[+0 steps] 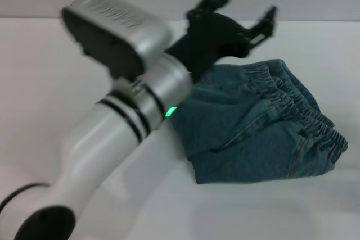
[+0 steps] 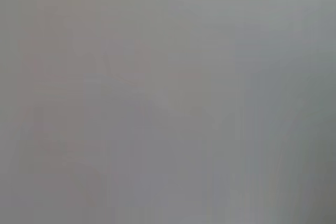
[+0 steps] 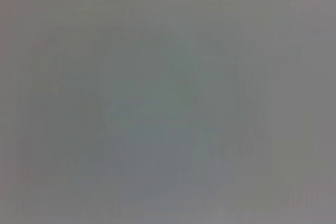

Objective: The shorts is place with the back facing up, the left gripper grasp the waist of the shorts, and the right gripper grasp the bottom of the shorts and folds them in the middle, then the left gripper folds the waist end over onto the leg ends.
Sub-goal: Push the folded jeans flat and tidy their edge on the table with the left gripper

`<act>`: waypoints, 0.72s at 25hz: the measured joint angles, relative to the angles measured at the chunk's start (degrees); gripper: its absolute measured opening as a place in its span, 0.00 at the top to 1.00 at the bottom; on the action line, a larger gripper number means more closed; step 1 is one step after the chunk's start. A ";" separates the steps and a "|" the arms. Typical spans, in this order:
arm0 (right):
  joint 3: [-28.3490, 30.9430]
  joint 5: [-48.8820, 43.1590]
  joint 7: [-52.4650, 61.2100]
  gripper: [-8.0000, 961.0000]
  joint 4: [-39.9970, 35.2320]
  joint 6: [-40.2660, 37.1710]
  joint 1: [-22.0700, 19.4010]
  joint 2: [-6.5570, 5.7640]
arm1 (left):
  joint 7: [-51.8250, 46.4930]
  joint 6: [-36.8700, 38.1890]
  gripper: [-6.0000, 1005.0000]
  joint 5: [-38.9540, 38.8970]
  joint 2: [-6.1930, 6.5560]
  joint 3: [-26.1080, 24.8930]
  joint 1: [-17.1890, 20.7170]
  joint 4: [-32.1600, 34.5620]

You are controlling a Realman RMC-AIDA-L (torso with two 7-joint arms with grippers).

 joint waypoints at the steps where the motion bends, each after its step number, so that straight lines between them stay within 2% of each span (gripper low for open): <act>1: 0.09 0.32 -0.02 0.99 -0.12 0.80 -0.62 0.16 | -0.10 2.52 0.26 0.22 -0.08 0.13 0.83 1.09; 6: 0.50 0.69 -0.32 0.99 -0.96 1.29 -1.94 0.42 | -1.56 15.51 0.16 0.42 -0.06 2.26 4.20 9.30; 11: 0.99 1.38 -0.38 0.99 -2.37 1.46 -3.16 0.42 | -4.15 26.91 0.28 0.89 0.42 8.62 5.10 17.82; 12: 1.16 1.39 -0.38 0.99 -2.58 1.48 -3.33 0.41 | -4.27 27.99 0.31 1.84 0.55 10.52 5.25 19.38; 16: 1.41 1.39 -0.42 0.99 -3.17 1.49 -3.46 0.37 | -4.81 28.27 0.46 4.62 0.44 12.48 5.28 22.32; 18: 1.42 1.39 -0.41 0.99 -3.87 1.51 -3.51 0.36 | -6.29 29.25 0.54 5.74 -0.03 14.99 4.54 27.47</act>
